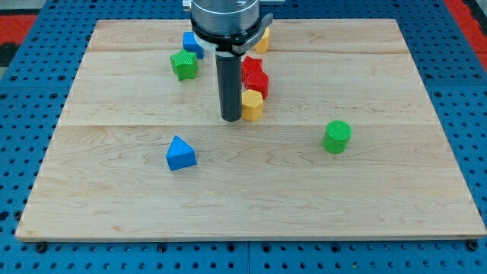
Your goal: Move the red star to the bottom side of the yellow heart
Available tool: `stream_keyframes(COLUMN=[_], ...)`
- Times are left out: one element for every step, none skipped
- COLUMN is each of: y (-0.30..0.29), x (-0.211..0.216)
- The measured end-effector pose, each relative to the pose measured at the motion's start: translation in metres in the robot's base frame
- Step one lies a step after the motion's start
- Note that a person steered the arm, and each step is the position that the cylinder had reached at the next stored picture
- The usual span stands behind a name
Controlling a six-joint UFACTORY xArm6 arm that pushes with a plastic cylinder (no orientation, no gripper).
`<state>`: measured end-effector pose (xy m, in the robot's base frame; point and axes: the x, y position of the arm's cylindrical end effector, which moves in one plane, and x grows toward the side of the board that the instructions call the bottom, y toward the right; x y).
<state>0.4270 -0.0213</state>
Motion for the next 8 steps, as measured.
stream_keyframes(y=[0.004,0.012,0.012,0.003,-0.010,-0.013,-0.013,-0.012], x=[0.000,0.000,-0.001,-0.004,-0.013,-0.038,-0.062,-0.072])
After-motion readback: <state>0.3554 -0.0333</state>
